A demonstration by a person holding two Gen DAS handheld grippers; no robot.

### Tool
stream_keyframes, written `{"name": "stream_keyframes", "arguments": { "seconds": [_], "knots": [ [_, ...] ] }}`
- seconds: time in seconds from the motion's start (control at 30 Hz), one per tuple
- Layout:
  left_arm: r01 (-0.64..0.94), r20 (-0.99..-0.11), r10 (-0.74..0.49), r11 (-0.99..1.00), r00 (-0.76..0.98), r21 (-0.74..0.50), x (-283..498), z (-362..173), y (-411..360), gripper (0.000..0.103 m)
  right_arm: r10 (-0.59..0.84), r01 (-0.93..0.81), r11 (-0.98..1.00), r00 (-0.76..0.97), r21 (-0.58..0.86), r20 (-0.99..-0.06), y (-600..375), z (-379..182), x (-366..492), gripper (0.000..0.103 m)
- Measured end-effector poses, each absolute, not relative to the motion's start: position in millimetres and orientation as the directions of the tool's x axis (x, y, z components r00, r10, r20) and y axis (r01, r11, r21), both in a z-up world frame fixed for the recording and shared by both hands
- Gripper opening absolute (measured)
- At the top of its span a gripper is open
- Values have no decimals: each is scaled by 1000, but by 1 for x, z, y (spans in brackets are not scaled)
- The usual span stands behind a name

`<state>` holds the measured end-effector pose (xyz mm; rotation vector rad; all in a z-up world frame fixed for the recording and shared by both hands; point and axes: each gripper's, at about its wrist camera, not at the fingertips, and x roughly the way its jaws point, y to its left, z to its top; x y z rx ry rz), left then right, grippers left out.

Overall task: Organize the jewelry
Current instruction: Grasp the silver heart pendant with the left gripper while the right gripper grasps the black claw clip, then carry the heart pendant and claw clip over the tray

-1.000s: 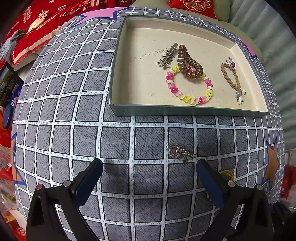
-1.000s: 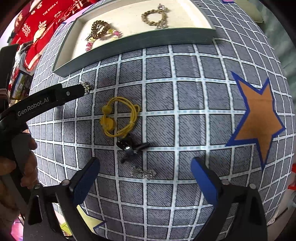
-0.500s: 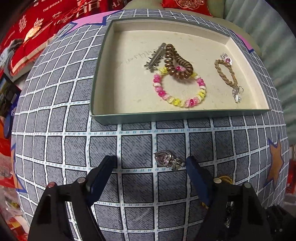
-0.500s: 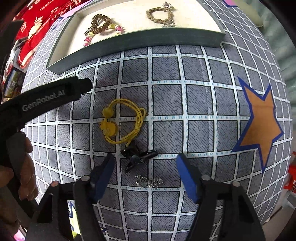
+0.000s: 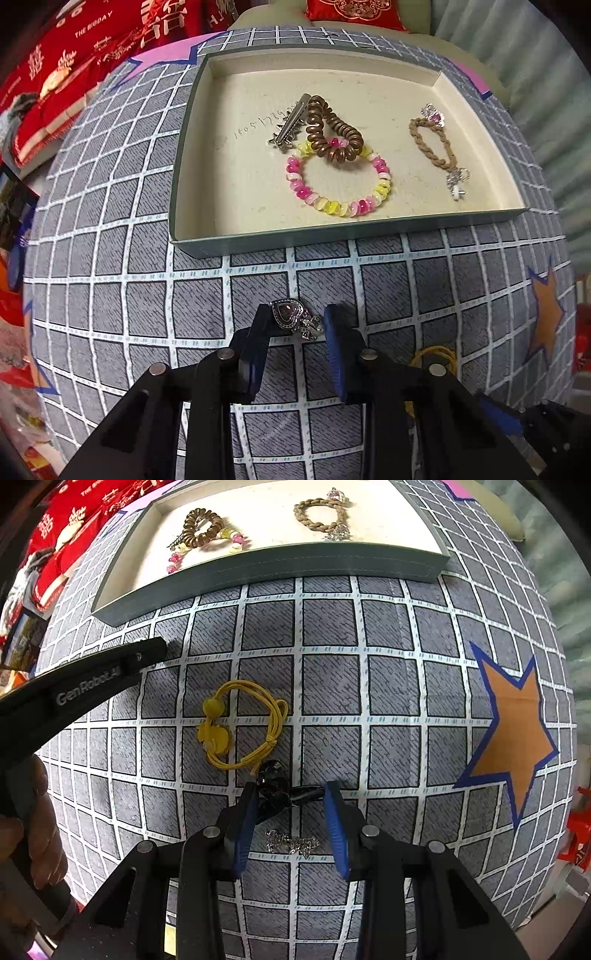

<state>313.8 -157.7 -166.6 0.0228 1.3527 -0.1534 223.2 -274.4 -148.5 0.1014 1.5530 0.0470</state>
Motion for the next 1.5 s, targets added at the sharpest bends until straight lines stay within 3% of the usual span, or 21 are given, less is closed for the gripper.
{"name": "stream_keyframes", "arguments": {
  "seconds": [0.03,0.8,1.5],
  "knots": [
    [127,-971,-110,988,213,-84,314,-166,-160,27,107,36,994,17,108,-994,-279,-147,222,39],
    [138,-935,-202,976,291,-167,285,-89,-116,27,245,131,957,119,260,-962,-370,-85,241,39],
    [107,-899,-182,983,399,-151,373,-59,-134,27,285,81,947,230,311,-930,-394,-53,344,39]
  ]
}}
